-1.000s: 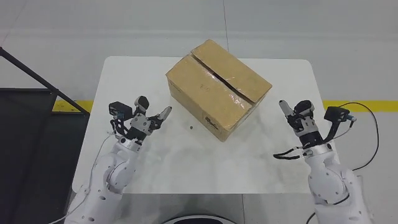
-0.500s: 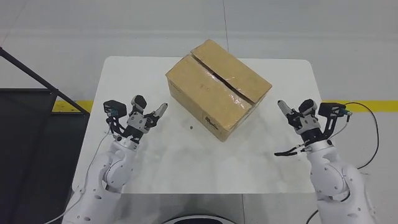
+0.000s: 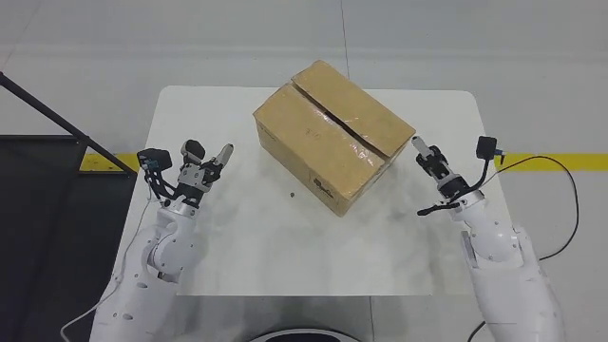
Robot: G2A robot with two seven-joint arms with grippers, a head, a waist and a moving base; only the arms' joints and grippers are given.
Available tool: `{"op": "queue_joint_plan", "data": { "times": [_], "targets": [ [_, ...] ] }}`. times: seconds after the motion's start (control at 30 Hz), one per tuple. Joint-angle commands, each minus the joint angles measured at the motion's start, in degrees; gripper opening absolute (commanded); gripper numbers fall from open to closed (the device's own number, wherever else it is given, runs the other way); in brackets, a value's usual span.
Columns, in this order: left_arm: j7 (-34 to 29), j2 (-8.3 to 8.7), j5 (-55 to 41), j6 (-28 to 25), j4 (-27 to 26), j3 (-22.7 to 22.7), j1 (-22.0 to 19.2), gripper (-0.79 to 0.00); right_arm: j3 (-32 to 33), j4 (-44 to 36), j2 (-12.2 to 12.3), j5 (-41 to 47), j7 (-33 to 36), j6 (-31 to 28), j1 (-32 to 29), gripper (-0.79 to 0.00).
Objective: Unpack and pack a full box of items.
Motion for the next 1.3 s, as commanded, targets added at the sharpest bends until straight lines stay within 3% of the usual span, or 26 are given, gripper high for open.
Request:
{"op": "queue_joint_plan", "data": {
  "times": [0.0,0.47,0.77,1.0,1.27],
  "targets": [
    [0.12,-0.02,0.07,-0.24,0.42,-0.08,-0.12,0.000,-0.55,1.37,-0.14,1.92,0.25,-0.32,1.11,0.000],
    [0.24,-0.24,-0.51,0.19,3.16,-0.66,-1.69,0.000,-4.93,5.43,-0.93,5.47,1.63,0.19,7.43,0.000],
    [-1.37,-0.43,0.36,3.40,5.68,-0.79,-5.25,0.000,-7.76,9.31,-1.58,7.02,1.95,0.61,11.73,0.000],
    [-3.51,-0.41,4.77,4.34,10.19,0.00,-11.07,0.000,-7.91,11.96,-1.74,7.03,0.94,0.04,14.04,0.000],
    [-5.59,-1.00,9.65,2.65,22.17,4.21,-22.40,0.000,-0.89,5.77,-0.08,1.79,-1.62,-1.61,6.93,0.000]
  ]
}}
